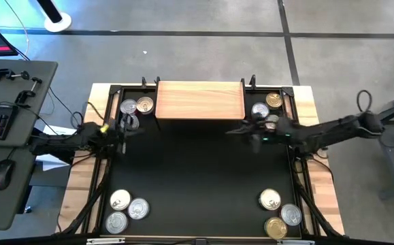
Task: Stack canned seafood by type on shelf
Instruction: Put the bottom right blue tuna can on the shelf
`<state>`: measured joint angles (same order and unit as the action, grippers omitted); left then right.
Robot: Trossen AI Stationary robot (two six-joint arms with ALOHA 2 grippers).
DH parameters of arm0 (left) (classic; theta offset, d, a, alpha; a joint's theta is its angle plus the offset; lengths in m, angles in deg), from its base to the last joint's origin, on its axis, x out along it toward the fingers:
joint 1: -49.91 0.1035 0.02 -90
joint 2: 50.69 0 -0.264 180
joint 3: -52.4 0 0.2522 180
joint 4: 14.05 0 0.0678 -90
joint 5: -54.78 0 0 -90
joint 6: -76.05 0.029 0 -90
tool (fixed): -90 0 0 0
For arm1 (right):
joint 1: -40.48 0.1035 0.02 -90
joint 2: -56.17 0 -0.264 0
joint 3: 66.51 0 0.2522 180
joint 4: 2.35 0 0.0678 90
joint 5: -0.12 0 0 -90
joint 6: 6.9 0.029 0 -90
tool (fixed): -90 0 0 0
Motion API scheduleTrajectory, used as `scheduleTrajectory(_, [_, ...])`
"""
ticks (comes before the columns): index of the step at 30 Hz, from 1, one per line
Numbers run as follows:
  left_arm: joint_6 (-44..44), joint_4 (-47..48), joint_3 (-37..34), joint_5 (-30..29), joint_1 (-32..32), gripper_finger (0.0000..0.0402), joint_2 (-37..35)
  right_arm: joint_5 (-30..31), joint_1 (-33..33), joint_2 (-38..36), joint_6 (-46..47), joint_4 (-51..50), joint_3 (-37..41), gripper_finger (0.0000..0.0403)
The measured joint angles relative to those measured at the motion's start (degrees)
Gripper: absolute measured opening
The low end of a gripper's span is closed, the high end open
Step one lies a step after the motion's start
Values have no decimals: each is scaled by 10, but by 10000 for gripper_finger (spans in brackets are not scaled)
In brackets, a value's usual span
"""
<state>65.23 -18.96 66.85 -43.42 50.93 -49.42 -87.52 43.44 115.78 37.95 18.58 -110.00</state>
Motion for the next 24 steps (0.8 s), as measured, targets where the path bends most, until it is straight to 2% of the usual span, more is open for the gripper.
scheduleTrajectory(3, [-133, -106, 0, -70, 0, 0, 3, -130, -17, 63, -5, -68, -68, 0])
scheduleTrajectory(5, [-189, -154, 0, -100, 0, 0, 11, -215, -19, 94, -12, -106, -107, 0])
scheduleTrajectory(9, [-259, -281, 1, -110, 0, 0, 60, -280, -2, 111, -13, -195, -170, 0])
scheduleTrajectory(12, [-315, -316, 15, -129, 0, 0, 129, -292, 18, 98, -13, -297, -203, 0])
scheduleTrajectory(16, [-315, -315, 72, -119, -9, 0, 267, -262, 68, 69, 27, -444, -222, 0])
scheduleTrajectory(21, [-194, -313, 173, 7, -19, 0, 481, -233, 175, 67, 200, -637, -201, 0])
scheduleTrajectory(24, [-172, -310, 242, 54, -12, 0, 600, -232, 262, 69, 338, -680, -170, 0])
